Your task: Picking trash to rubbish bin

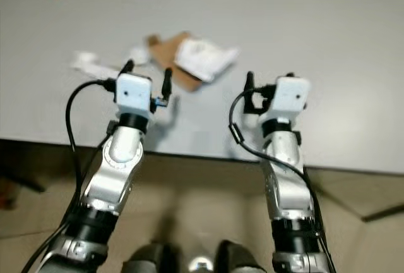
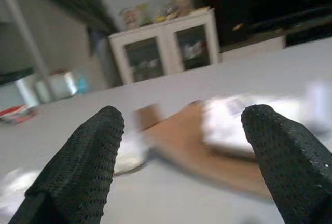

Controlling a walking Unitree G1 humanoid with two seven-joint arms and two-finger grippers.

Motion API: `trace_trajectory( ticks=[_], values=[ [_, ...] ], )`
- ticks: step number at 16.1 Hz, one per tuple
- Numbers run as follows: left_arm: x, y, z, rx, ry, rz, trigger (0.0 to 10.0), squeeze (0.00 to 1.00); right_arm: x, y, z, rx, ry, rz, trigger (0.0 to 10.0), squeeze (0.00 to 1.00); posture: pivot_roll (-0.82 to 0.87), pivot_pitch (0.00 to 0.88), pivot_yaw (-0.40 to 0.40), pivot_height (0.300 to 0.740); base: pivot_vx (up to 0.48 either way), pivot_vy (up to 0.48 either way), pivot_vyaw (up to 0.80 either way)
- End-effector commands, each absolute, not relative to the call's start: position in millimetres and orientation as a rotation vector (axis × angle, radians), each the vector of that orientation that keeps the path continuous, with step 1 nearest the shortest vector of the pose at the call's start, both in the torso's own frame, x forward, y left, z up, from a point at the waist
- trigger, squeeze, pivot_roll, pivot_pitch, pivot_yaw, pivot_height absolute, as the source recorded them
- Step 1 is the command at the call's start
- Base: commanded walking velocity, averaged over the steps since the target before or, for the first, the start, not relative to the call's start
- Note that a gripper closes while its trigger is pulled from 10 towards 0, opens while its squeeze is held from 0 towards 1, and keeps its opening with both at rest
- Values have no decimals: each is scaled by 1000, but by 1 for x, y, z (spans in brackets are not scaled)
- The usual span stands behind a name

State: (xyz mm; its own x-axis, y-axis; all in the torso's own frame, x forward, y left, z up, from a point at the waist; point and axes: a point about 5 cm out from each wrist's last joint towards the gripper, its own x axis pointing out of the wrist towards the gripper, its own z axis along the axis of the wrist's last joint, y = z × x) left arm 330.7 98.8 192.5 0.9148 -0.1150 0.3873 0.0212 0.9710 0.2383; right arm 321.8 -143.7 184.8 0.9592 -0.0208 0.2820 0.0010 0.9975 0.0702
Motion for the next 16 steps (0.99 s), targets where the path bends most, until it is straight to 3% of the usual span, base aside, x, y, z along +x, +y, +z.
trace_trajectory(
  ticks=[1,16],
  values=[
    [330,107,190,251,-400,-44,10000,0,320,-138,182,75,-272,3,10000,0,-25,229,27,740,0,-472,0],
    [332,105,189,259,-395,-48,10000,0,320,-136,179,78,-262,18,10000,0,-30,215,35,740,0,-28,0]
  ],
)
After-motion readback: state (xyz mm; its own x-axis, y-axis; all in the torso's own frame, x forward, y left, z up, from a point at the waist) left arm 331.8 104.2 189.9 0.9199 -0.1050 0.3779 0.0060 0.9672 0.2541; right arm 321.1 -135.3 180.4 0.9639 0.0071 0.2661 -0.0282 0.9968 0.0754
